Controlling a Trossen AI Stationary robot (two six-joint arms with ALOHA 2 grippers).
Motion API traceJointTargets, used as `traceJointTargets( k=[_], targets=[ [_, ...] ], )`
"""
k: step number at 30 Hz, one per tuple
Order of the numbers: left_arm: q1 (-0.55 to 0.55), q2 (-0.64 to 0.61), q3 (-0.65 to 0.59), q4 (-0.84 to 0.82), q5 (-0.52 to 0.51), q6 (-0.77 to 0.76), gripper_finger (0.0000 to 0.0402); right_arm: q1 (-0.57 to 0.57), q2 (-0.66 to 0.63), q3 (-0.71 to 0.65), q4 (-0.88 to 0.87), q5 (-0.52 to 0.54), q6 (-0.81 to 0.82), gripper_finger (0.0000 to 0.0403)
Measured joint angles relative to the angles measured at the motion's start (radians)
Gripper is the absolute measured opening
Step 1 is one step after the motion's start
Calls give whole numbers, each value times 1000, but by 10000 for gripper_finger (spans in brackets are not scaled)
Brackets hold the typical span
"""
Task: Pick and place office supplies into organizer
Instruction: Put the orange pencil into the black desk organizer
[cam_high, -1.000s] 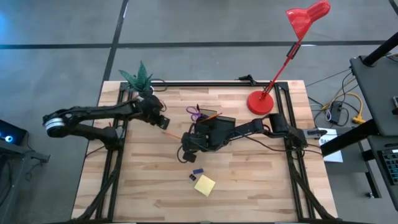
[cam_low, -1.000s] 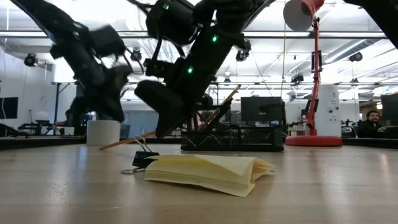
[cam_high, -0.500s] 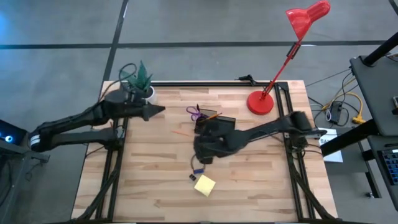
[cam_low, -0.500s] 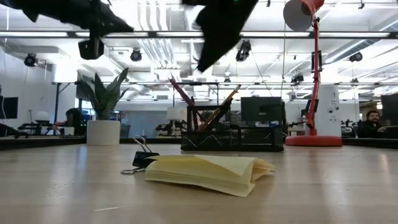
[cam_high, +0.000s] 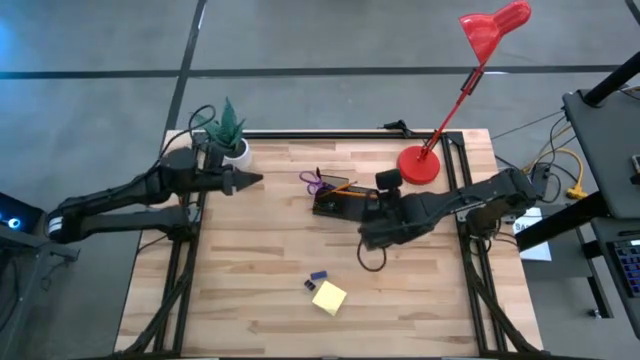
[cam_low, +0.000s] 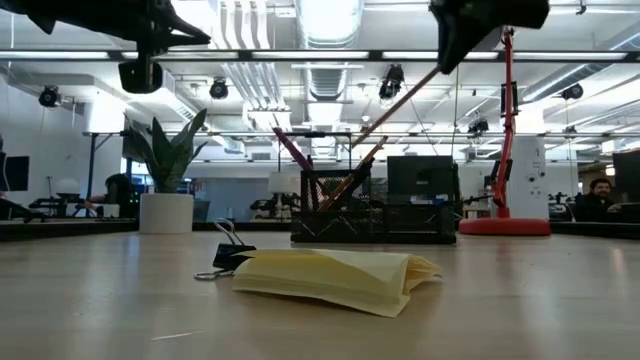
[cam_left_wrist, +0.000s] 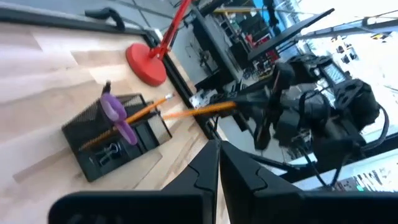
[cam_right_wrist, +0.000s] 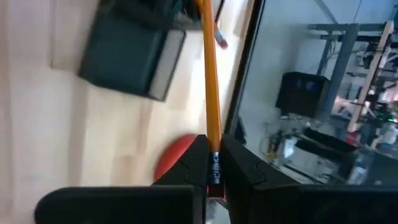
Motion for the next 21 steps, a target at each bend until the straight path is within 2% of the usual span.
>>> traceJointTargets(
  k=[9, 13, 18, 21],
  targets=[
    [-72, 58, -17, 36, 1, -23, 0, -78, 16, 0, 18, 79, -239, 15],
    [-84, 76, -18, 66, 1, -21, 0, -116, 18, 0, 90, 83, -419, 14],
    [-84, 94, -18, 180, 1, -19, 0, -159, 24, 0, 250, 83, -701, 14],
    [-84, 98, -15, 213, 1, -18, 0, -190, 54, 0, 272, 86, -836, 14]
  ],
)
